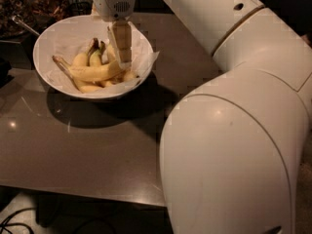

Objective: Pick banana from white bowl

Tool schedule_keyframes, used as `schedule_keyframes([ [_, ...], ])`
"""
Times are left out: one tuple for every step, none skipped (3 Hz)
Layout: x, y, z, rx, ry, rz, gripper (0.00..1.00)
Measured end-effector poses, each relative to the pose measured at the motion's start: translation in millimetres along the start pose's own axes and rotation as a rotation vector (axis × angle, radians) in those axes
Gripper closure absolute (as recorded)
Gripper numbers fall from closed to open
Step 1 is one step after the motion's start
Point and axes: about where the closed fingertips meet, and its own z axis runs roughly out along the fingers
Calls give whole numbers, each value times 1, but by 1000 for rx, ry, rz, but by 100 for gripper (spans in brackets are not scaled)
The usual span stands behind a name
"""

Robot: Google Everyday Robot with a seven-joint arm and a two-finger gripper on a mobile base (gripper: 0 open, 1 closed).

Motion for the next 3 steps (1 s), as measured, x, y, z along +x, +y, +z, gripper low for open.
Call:
schedule_keyframes([
  [1, -1, 7, -13, 4, 5, 19],
  [4, 0, 14, -26, 1, 16, 25],
  [10, 1, 21, -38, 0, 33, 27],
])
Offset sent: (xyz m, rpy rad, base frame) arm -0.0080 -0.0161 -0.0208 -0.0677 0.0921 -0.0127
